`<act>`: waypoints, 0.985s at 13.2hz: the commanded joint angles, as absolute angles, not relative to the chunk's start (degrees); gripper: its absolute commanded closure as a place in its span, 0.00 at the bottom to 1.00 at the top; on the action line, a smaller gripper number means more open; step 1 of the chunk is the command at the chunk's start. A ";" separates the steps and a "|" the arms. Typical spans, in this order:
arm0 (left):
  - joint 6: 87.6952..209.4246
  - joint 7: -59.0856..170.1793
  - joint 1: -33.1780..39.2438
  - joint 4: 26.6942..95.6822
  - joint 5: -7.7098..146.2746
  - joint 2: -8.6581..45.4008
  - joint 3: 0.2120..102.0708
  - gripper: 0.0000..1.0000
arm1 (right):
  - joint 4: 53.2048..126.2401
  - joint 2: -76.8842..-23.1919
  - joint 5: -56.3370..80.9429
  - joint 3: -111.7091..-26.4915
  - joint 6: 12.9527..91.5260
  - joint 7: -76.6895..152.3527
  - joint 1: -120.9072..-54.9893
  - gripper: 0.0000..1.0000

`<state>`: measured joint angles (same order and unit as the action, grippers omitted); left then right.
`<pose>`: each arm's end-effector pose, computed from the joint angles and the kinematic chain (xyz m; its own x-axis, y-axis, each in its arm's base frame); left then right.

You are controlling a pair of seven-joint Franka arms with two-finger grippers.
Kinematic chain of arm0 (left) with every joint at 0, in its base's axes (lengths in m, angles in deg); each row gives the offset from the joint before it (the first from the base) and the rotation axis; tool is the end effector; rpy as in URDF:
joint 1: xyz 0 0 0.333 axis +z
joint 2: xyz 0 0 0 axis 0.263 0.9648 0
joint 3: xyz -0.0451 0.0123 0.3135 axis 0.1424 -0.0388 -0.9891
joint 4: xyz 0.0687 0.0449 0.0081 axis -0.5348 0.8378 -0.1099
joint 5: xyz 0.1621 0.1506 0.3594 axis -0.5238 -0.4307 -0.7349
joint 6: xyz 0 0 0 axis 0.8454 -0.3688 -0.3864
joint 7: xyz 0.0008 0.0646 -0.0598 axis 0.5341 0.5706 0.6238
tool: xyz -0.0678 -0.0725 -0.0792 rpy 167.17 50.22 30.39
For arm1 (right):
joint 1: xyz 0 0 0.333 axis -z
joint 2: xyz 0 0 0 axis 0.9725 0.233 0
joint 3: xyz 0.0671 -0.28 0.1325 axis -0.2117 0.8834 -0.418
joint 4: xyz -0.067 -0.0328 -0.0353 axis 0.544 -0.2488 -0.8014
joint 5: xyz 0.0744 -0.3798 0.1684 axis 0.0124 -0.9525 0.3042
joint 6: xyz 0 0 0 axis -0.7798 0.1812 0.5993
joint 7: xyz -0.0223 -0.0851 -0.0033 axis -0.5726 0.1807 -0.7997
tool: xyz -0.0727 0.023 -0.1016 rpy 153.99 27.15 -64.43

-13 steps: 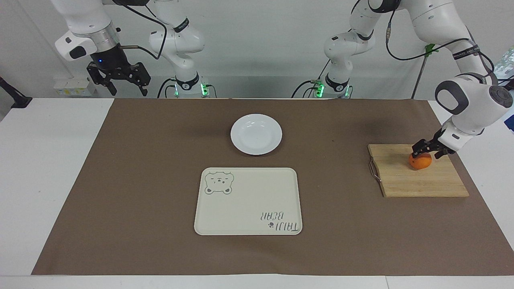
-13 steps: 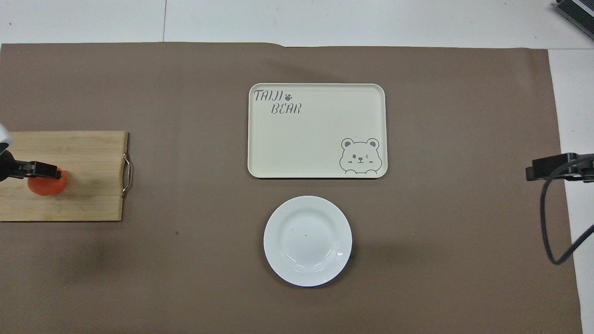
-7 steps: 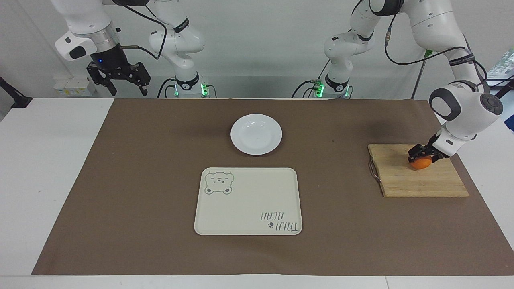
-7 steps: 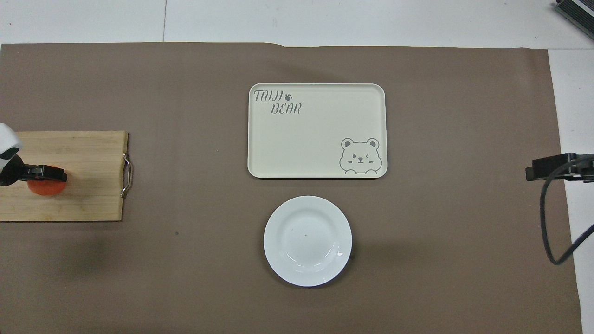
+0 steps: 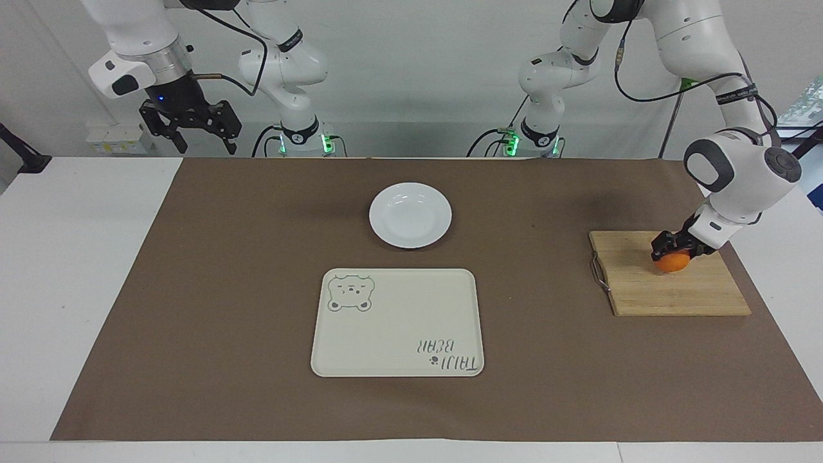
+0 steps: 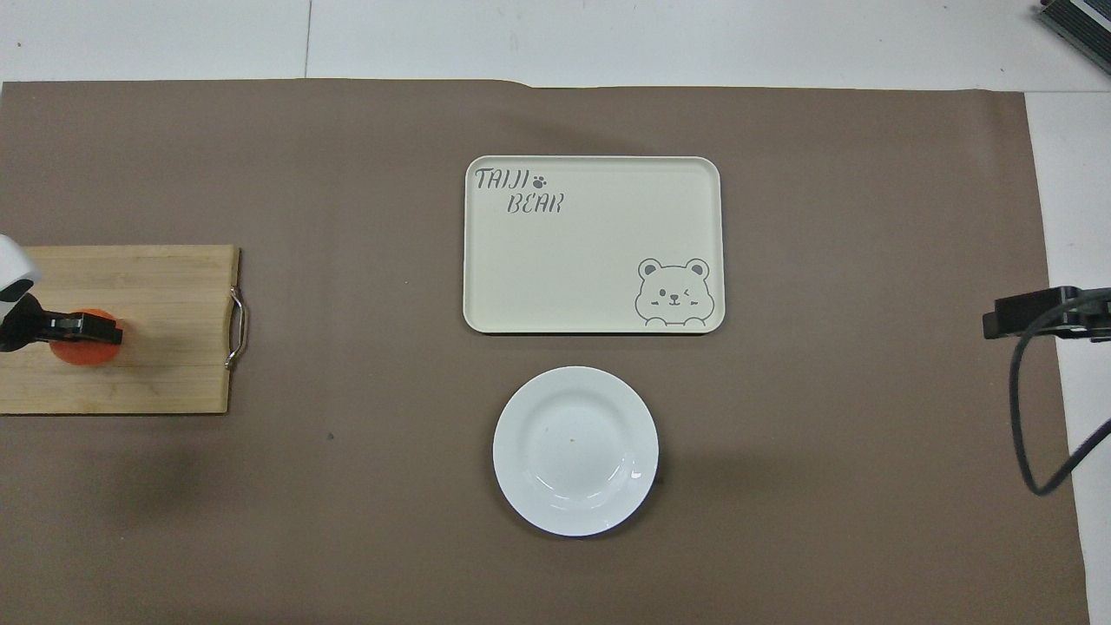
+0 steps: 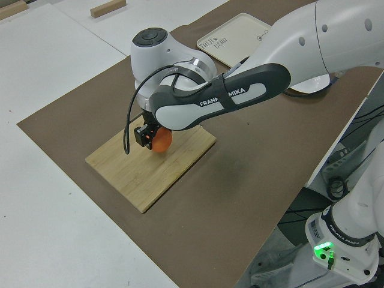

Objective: Place orange and plate with both arms
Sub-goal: 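Lower the left gripper onto the orange and close it, then carry the orange with the left gripper over the white plate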

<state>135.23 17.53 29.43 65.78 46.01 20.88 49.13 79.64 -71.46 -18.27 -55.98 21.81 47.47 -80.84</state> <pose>0.6009 0.1388 0.3183 0.9896 -0.1437 -0.0079 -0.1433 -0.9890 0.0372 0.5444 -0.0181 0.6314 0.9985 -0.0543 -0.0081 -0.0544 -0.9985 -0.0111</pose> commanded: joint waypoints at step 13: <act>123.19 40.71 -16.72 68.00 55.28 8.13 49.17 1.00 | 85.01 -72.06 -9.94 -56.01 22.71 44.96 -80.57 0.00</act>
<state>121.20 39.43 -12.84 67.04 52.26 8.54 50.47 82.27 -71.43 -11.25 -55.89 21.80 47.35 -80.80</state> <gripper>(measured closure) 0.194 0.000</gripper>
